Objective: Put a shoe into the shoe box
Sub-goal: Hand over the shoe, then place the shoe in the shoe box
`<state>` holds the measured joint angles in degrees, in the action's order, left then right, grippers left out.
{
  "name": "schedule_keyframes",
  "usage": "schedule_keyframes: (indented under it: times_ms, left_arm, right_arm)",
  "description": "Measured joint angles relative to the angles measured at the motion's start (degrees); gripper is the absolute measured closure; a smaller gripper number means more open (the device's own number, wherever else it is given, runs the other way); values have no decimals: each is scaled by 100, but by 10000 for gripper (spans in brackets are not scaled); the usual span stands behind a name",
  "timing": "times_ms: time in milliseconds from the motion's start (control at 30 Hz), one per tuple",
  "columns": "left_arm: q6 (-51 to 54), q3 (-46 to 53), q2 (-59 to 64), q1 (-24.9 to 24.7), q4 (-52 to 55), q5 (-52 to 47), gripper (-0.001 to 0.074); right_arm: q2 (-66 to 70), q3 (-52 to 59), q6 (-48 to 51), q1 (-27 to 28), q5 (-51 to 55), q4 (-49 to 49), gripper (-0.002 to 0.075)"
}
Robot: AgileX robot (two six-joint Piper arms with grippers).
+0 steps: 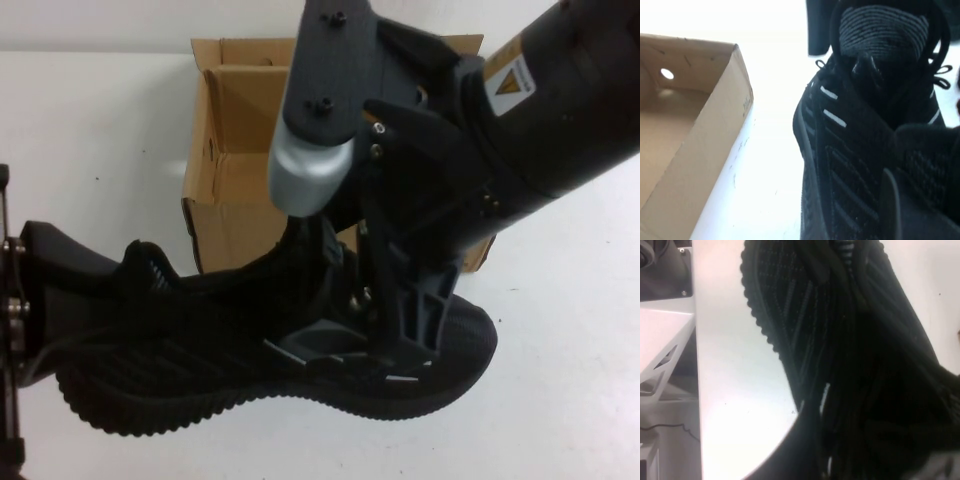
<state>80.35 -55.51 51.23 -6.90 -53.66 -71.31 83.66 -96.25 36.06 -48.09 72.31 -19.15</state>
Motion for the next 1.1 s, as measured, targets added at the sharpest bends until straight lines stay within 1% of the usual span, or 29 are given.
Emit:
schedule_keyframes:
  times_ms: [33,67,100,167,200,233,300,400,567,600,667,700,733,833,900,933,1000,1100]
  left_arm:
    - [-2,0,0,0,-27,0,687]
    - [15,0,0,0,-54,0,687]
    - [29,0,0,0,-67,0,687]
    - [55,-10,0,0,-109,-11,687]
    - [78,-10,0,0,-139,-24,687]
    - [89,-10,0,0,-162,-24,687]
    - [101,-10,0,0,-171,-24,687]
    - [101,-10,0,0,-197,-14,687]
    - [-122,-10,0,0,-207,111,686]
    - [-213,-10,0,0,-207,137,680]
    - [-406,-10,0,0,-252,264,638]
    - [-546,-10,0,0,-321,341,589]
    - [-717,-10,0,0,-375,433,520]
    - [-1375,-10,0,0,-481,705,239]
    - [-1743,-10,0,0,-520,887,132]
    - [-1860,-10,0,0,-518,971,100]
    - [-1990,-10,0,0,-532,1113,70]
    - [-2106,-10,0,0,-560,1356,67]
  right_arm:
    - [39,0,-56,0,0,10,101]
    - [68,0,-60,0,0,10,143]
    - [110,0,-60,0,-11,-15,232]
    - [143,14,62,0,-24,-12,492]
    - [155,19,153,0,-24,-12,571]
    - [167,19,216,0,-24,-12,627]
    - [167,19,277,0,-24,-27,678]
    - [167,19,299,0,-24,-32,696]
    - [167,19,299,0,-57,-32,696]
    - [167,19,299,0,-68,-32,697]
    - [176,19,299,0,-68,-32,697]
    - [176,19,299,0,-68,-32,697]
    - [189,27,299,0,-68,-32,697]
    - [202,27,299,0,-16,-42,700]
    - [215,27,299,0,-18,-7,700]
    - [228,27,299,0,-18,6,700]
    - [270,27,299,0,-18,45,700]
    - [382,27,221,0,-18,186,700]
